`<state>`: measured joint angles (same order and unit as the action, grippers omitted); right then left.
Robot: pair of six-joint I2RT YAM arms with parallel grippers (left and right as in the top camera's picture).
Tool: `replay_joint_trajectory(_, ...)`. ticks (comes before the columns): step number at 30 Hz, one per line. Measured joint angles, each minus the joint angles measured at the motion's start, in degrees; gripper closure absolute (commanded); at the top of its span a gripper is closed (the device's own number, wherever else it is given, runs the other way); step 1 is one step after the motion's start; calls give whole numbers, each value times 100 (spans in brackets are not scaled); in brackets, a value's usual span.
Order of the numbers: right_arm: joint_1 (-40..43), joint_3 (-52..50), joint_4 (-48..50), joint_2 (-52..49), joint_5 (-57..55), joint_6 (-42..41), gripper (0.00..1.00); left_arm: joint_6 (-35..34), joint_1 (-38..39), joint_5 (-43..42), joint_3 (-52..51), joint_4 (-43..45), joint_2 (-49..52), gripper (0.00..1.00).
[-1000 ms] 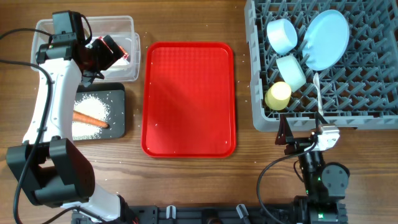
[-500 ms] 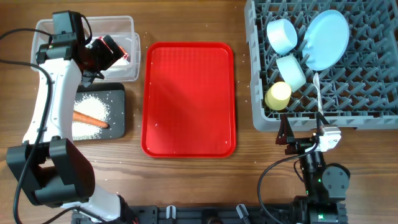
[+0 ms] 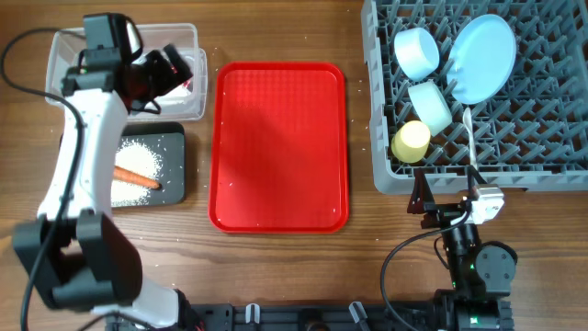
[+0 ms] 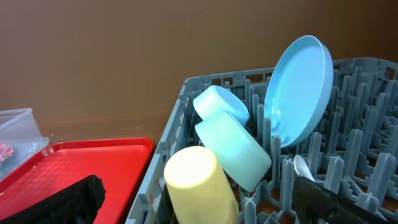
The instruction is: Sort waste into correct bins and load items into the dishwasher rack
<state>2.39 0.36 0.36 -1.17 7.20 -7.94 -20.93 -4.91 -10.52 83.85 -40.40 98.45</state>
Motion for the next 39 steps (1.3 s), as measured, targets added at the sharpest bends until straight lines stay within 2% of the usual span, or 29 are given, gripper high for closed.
replay_joint_trajectory(3,0,0,-2,0,0,0,0,358,273,-4,-632,717,-780,0)
replay_joint_trajectory(8,0,0,-11,0,-2,0,0,586,258,63,-2874,2243,-2909,0)
replay_joint_trajectory(12,0,0,-13,0,-4,0,0,612,212,109,-4494,2710,-4271,0)
replay_joint_trajectory(17,0,0,-17,0,-20,0,0,625,212,175,-5862,2774,-5864,0)
replay_joint_trajectory(21,0,0,-17,0,-20,0,0,621,212,216,-6555,2780,-7125,0)
replay_joint_trajectory(26,0,0,-17,-2,-20,0,0,560,212,389,-7154,2813,-8234,0)
replay_joint_trajectory(34,0,0,-17,-2,-20,0,0,546,212,472,-7855,3744,-9090,0)
replay_joint_trajectory(39,0,0,-17,-4,-20,0,0,525,212,472,-8216,3738,-9586,0)
